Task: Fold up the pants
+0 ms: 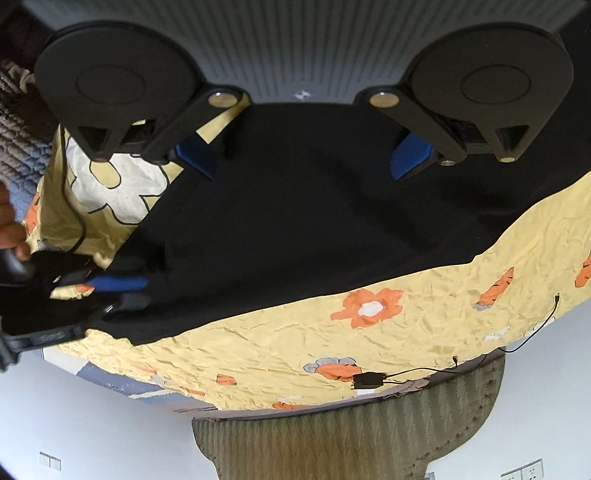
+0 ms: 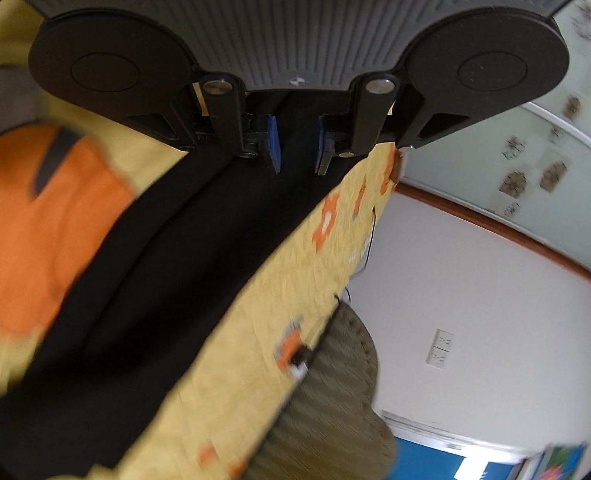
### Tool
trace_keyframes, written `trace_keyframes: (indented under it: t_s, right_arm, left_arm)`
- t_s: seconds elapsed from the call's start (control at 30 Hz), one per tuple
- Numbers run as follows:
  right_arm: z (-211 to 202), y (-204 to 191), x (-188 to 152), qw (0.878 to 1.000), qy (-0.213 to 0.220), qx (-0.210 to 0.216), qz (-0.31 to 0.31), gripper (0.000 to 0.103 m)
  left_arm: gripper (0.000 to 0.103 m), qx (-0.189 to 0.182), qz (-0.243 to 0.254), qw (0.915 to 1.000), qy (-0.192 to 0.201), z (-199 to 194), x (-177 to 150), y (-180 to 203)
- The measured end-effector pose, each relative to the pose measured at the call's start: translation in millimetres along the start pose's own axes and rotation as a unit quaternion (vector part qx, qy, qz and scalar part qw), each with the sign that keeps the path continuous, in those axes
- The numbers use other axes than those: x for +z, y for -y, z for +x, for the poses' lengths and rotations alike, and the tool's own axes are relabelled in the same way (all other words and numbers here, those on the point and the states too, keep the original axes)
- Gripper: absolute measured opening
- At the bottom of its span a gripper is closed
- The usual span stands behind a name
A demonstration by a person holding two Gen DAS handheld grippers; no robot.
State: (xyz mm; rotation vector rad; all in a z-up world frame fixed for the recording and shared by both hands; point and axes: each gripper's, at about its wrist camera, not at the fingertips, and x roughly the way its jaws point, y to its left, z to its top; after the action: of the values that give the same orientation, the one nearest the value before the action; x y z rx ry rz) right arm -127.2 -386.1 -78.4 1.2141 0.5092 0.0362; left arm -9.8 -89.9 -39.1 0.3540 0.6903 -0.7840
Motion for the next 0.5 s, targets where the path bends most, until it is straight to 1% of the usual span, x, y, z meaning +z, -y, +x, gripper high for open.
trace_keyframes:
  t_s: [0.07, 0.13, 0.23, 0.3, 0.37, 0.43, 0.5]
  right_arm:
    - [9, 6, -5, 1.0, -0.009, 0.002, 0.025, 0.019]
    - [17, 7, -10, 0.999, -0.015, -0.023, 0.042, 0.019]
    - [24, 9, -18, 0.997, -0.024, -0.031, 0.068, 0.02]
    - [21, 7, -22, 0.997, -0.03, -0.033, 0.067, 0.02]
    - [21, 6, -23, 0.997, -0.026, -0.039, 0.063, 0.025]
    - [28, 6, -21, 0.996, -0.022, -0.04, 0.072, 0.027]
    - [35, 1, -20, 0.997, -0.015, -0.045, 0.057, 0.028]
  left_arm:
    - [0.1, -0.006, -0.012, 0.9999, -0.001, -1, -2, -4]
    - [0.1, -0.008, -0.018, 0.9998, -0.002, -1, -5, -6]
    - [0.1, -0.005, -0.02, 0.9998, -0.001, -3, -8, -7]
    - [0.1, -0.008, -0.027, 0.9996, 0.003, -7, -9, -11]
    - [0.101, -0.015, -0.035, 0.9993, 0.005, -9, -11, -13]
    - [0.101, -0.013, -0.036, 0.9993, 0.002, -7, -11, -13]
    - [0.101, -0.009, -0.036, 0.9993, 0.002, -6, -13, -11]
